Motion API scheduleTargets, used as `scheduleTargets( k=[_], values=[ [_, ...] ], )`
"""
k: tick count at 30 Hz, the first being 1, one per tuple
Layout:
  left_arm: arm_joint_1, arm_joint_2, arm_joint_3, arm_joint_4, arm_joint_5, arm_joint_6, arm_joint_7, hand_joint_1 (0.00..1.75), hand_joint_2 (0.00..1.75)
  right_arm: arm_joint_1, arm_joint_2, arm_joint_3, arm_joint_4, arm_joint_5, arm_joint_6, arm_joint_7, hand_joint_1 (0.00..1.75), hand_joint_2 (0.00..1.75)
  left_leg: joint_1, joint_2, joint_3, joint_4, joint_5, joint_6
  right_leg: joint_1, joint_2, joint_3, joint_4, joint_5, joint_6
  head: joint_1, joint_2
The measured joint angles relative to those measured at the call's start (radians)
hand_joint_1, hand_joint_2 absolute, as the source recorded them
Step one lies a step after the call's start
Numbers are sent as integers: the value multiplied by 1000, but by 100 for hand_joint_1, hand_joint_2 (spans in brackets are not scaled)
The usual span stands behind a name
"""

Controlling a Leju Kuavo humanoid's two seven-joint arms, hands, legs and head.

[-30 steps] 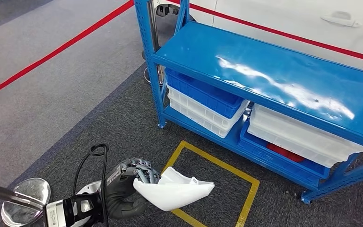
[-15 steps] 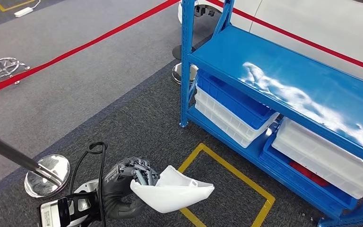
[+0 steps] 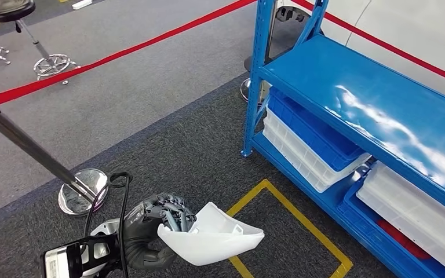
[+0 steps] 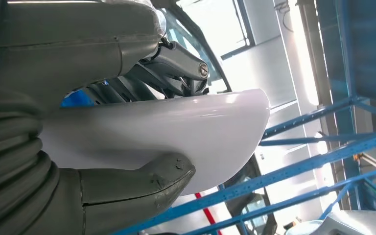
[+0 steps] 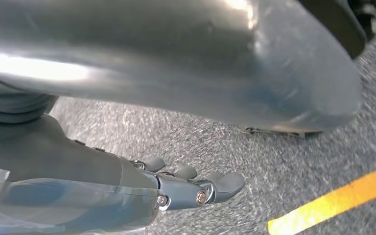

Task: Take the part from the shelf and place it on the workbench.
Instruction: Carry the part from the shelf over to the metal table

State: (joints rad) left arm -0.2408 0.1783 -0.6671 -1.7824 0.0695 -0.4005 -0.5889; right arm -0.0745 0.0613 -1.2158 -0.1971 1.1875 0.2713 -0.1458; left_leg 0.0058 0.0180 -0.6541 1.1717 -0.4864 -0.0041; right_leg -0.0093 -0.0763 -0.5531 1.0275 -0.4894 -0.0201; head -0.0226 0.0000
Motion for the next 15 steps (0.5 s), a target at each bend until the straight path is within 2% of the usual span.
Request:
scheduleTargets(
  k=[2,3,5,6,7,8,9,10,11,12,13,14,15],
  values=[
    [-4,0,-1,0,1,0,-1,175,175,-1,5,2,1,1,0,1,0,0,-13,38,59,-115,34,19,4,-19,4,-1,-3,5,1,0],
    [-5,0,-1,0,2,0,-2,175,175,-2,6,2,1,2,0,1,0,0,-19,48,68,-138,36,27,4,-27,6,-3,-4,9,1,0],
    [-5,1,-1,0,4,0,-5,175,175,-6,7,3,1,3,0,1,0,0,-23,32,68,-147,40,34,5,-46,12,-9,-3,19,0,0],
    [-4,1,-1,0,7,-2,-9,175,175,-8,6,5,1,5,0,0,0,0,-20,21,72,-157,45,38,4,-44,16,-9,-6,24,1,0],
    [-5,1,-1,0,15,-7,-14,175,175,-9,3,8,1,7,0,0,0,0,-16,10,79,-168,52,43,2,-25,13,3,-17,29,1,0],
    [-8,1,-1,1,27,-16,-21,175,175,-9,0,10,1,10,1,-2,0,0,-11,-1,84,-179,58,48,1,2,0,34,-38,32,2,0],
    [-10,0,-1,2,40,-27,-27,175,175,-8,-3,13,1,14,1,-2,0,0,-8,-11,88,-185,63,51,-2,36,-25,87,-67,34,4,0],
    [-12,0,-1,3,50,-36,-32,175,175,-7,-5,16,1,17,2,-3,0,0,-7,-22,87,-186,65,54,-3,59,-59,153,-98,36,5,0],
    [-13,-1,-1,5,55,-42,-34,175,175,-7,-6,18,1,19,2,-4,0,0,-7,-34,86,-185,65,54,-4,70,-91,213,-120,38,7,0],
    [-13,-1,0,7,56,-44,-34,175,175,-7,-7,19,1,21,2,-4,0,0,-7,-47,85,-183,65,54,-5,73,-113,250,-126,40,7,0],
    [-13,-1,1,9,53,-44,-33,175,175,-6,-9,21,1,21,2,-4,0,0,-6,-61,84,-180,64,53,-6,74,-118,250,-109,42,7,0],
    [-13,-1,2,10,49,-43,-32,175,175,-6,-11,21,1,22,2,-4,0,0,-5,-75,84,-176,62,50,-9,77,-104,211,-75,44,8,0],
    [-13,-1,3,12,46,-42,-32,175,175,-6,-13,22,1,22,2,-4,0,0,-3,-89,83,-169,59,46,-14,89,-77,144,-35,47,8,0]
  ],
)
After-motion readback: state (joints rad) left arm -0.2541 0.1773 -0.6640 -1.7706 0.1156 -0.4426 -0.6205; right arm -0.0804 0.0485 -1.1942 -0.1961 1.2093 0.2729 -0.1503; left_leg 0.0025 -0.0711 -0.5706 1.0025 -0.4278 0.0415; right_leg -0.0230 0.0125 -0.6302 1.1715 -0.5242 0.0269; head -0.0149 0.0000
